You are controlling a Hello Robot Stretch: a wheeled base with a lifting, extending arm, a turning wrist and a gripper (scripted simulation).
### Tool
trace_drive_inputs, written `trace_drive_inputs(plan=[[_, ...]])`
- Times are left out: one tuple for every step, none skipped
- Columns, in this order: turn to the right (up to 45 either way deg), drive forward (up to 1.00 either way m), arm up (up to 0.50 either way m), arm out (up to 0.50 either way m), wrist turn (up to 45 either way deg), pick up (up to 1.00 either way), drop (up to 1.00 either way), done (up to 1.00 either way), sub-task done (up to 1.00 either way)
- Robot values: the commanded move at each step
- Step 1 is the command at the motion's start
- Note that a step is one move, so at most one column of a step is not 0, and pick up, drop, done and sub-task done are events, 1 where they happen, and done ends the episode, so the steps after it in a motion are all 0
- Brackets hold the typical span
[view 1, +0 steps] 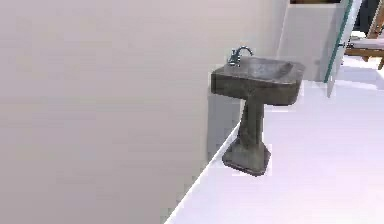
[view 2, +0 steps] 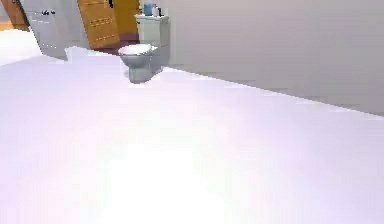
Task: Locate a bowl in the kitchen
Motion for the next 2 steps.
trace_drive_inputs(plan=[[45.0,0.0,0.0,0.0,0.0,0.0,0.0,0.0,0.0],[3.0,0.0,0.0,0.0,0.0,0.0,0.0,0.0,0.0]])
